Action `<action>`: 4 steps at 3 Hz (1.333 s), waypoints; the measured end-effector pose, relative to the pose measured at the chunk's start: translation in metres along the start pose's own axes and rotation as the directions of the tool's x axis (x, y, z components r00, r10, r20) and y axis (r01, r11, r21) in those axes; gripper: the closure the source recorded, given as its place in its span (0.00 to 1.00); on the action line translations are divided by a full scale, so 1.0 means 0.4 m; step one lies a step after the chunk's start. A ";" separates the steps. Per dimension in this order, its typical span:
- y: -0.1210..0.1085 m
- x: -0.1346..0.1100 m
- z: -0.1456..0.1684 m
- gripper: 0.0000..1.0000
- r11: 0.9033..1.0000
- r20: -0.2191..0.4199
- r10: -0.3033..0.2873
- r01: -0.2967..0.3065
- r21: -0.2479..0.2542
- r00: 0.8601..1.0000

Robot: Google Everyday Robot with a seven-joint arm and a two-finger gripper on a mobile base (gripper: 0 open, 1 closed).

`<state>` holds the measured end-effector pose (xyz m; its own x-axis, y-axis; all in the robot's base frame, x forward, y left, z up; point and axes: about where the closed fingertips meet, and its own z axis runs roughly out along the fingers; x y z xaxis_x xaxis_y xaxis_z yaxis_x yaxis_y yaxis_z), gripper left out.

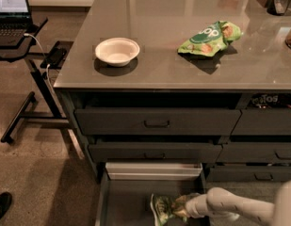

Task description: Pick green jalapeno chip bag from bottom drawer and place on counter

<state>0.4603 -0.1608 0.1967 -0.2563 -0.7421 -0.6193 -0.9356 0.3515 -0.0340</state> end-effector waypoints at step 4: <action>-0.077 -0.337 -0.598 1.00 0.988 0.041 -0.134 0.131 0.082 0.990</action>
Offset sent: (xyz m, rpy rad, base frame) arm -0.0229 -0.0598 0.2140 0.0761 -0.1535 0.0675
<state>0.4657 -0.2081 0.4690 -0.1181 -0.7583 -0.6411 -0.9379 0.2972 -0.1788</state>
